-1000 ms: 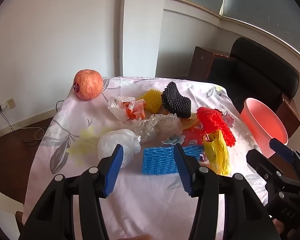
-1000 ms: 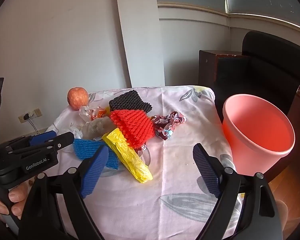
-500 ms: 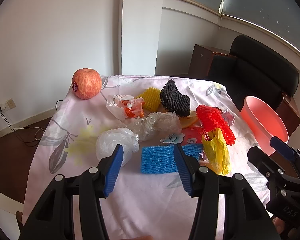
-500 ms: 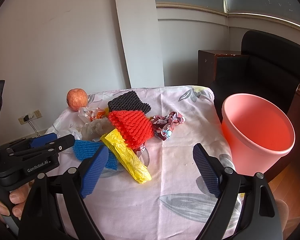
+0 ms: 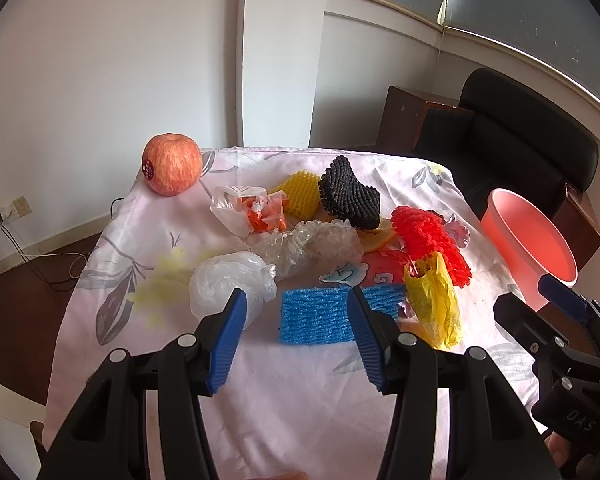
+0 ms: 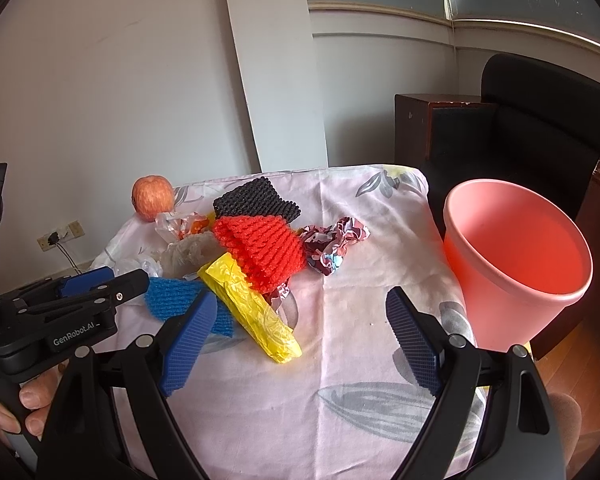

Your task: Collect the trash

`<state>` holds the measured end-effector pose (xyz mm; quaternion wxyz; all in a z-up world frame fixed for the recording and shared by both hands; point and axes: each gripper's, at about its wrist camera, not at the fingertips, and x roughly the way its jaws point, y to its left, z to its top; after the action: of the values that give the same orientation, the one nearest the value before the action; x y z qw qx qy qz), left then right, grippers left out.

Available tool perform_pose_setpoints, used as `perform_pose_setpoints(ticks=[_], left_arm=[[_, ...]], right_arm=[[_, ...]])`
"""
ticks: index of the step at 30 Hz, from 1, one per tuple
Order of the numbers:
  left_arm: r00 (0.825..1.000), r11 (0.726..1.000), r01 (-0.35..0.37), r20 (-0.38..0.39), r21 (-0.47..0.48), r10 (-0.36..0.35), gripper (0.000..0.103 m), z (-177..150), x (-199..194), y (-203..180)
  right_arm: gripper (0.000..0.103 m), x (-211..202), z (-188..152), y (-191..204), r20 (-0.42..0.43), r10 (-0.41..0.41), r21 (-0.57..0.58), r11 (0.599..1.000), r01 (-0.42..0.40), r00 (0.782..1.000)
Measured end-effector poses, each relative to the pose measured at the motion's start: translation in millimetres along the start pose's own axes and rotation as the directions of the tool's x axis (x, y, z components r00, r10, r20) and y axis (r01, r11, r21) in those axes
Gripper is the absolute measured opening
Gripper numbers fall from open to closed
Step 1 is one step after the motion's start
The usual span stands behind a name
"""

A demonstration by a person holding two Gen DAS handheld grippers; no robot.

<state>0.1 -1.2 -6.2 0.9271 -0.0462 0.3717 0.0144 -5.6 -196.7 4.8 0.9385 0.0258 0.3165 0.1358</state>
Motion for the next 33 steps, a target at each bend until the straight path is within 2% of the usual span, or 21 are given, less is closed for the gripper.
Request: perform_pose_setpoints(ticks=[33], left_arm=[[1.000,1.000,0.000,-0.004,0.007,0.000,0.052,-4.7,-0.2,-7.8]], right_arm=[[0.087,0.4,-1.4,-0.2,-0.008,0.006,0.018,1.000,-0.006,1.000]])
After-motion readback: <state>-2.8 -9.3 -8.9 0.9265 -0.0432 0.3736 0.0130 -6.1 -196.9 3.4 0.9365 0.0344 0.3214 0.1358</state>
